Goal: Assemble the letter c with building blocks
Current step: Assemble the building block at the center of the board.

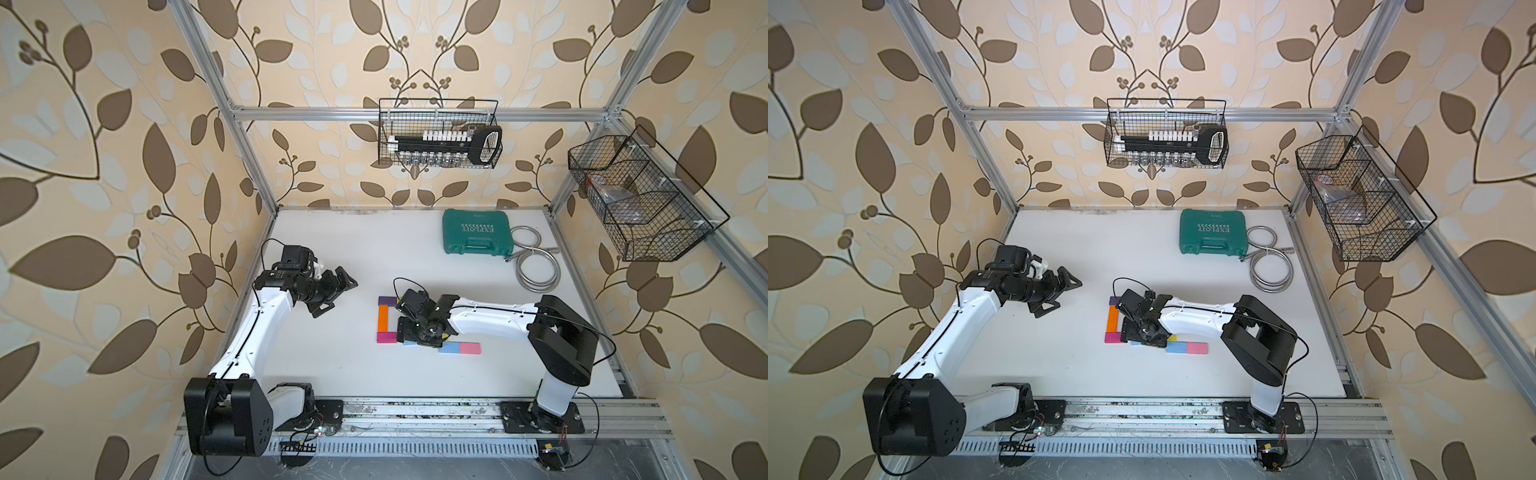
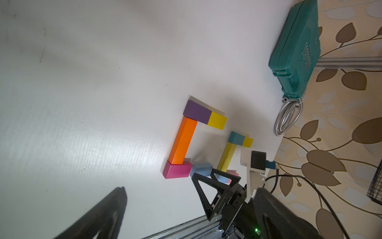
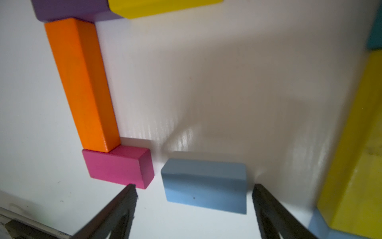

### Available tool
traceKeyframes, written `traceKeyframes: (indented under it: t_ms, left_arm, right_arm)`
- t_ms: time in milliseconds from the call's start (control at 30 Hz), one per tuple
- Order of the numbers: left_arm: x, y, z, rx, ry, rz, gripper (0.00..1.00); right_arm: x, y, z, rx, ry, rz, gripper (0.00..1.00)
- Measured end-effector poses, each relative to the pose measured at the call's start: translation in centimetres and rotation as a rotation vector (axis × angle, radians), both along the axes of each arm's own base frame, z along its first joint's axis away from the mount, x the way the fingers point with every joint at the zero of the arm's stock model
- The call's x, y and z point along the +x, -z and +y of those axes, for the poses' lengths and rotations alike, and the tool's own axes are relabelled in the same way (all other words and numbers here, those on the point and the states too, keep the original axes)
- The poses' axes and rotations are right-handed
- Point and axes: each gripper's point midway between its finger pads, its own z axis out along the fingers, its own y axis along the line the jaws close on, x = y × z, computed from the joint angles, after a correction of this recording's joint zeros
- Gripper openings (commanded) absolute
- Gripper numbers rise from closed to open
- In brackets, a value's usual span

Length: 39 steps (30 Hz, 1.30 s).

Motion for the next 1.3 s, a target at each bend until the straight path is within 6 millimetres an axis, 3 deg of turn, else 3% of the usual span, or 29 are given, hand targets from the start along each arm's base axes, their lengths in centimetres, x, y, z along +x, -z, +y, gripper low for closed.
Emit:
traceKeyframes:
  t_ms: [1300]
  left_arm:
    - [0.0,0.0,0.0,-0.001,-0.003,0.001,0.99]
  right_arm:
    - [-0.2,-0.1,1.7,0.053,-0.003,0.006,0.85]
